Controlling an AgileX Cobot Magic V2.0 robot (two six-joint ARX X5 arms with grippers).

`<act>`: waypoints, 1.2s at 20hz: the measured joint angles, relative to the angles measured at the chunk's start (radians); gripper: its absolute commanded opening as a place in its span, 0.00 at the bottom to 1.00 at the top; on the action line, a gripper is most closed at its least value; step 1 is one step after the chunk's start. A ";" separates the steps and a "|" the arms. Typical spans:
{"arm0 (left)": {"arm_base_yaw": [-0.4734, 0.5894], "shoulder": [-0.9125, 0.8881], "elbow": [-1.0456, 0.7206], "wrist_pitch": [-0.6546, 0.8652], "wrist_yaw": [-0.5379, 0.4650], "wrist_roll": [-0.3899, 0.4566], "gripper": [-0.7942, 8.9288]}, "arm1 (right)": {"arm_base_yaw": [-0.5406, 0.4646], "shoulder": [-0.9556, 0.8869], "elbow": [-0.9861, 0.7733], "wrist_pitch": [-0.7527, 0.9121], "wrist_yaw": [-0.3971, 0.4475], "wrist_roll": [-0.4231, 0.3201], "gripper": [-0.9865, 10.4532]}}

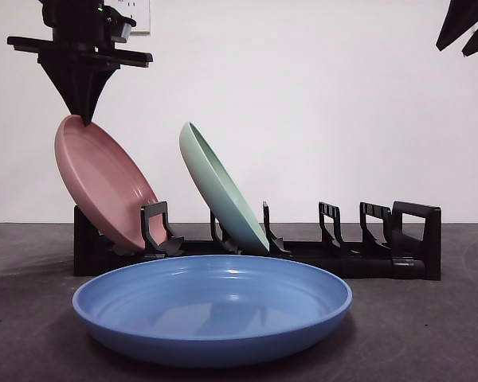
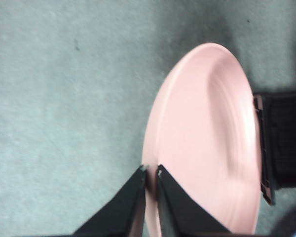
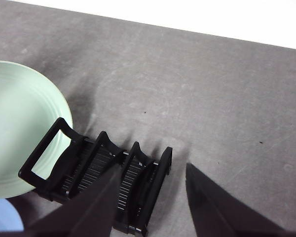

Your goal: Place the plate

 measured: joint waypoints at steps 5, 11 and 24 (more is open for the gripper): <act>0.000 0.001 0.069 -0.023 -0.003 0.021 0.10 | 0.000 0.000 0.000 0.000 0.000 0.000 0.26; 0.000 0.002 0.164 -0.073 -0.006 0.047 0.10 | 0.000 0.000 0.000 0.000 0.000 0.000 0.26; 0.001 0.002 0.172 -0.097 -0.030 0.070 0.10 | 0.000 0.000 0.000 0.000 0.000 0.000 0.26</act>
